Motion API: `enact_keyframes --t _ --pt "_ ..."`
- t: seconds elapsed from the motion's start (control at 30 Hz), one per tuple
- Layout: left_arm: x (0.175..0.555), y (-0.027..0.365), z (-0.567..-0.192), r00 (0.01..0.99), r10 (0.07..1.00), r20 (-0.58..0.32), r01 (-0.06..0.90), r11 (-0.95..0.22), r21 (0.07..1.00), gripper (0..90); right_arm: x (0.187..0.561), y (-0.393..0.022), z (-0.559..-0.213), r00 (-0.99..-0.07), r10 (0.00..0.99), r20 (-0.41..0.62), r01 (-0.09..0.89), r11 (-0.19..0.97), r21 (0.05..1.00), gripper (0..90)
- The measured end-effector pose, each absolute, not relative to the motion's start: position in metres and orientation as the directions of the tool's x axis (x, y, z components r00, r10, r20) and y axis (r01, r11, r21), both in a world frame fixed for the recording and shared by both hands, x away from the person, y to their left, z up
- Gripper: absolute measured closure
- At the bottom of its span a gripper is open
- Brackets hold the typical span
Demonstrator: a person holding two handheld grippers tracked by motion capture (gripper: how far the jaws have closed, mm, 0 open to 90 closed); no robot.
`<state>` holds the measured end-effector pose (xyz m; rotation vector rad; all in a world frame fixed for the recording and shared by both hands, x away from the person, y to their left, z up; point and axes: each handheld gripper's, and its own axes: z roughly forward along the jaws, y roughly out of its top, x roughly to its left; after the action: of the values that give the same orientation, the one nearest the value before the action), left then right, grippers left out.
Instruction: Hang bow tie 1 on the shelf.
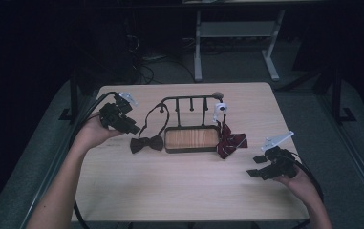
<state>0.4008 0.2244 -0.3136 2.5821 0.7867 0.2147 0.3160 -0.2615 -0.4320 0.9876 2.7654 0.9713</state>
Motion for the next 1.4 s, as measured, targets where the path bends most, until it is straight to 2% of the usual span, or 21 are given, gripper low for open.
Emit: enact_keyframes --t 1.4 --pt "0.375 0.231 -0.345 0.847 0.531 0.002 0.476 -0.762 0.439 57.8 0.316 -0.263 -0.432 -0.792 0.592 0.152 0.558 0.599 0.573 35.5"
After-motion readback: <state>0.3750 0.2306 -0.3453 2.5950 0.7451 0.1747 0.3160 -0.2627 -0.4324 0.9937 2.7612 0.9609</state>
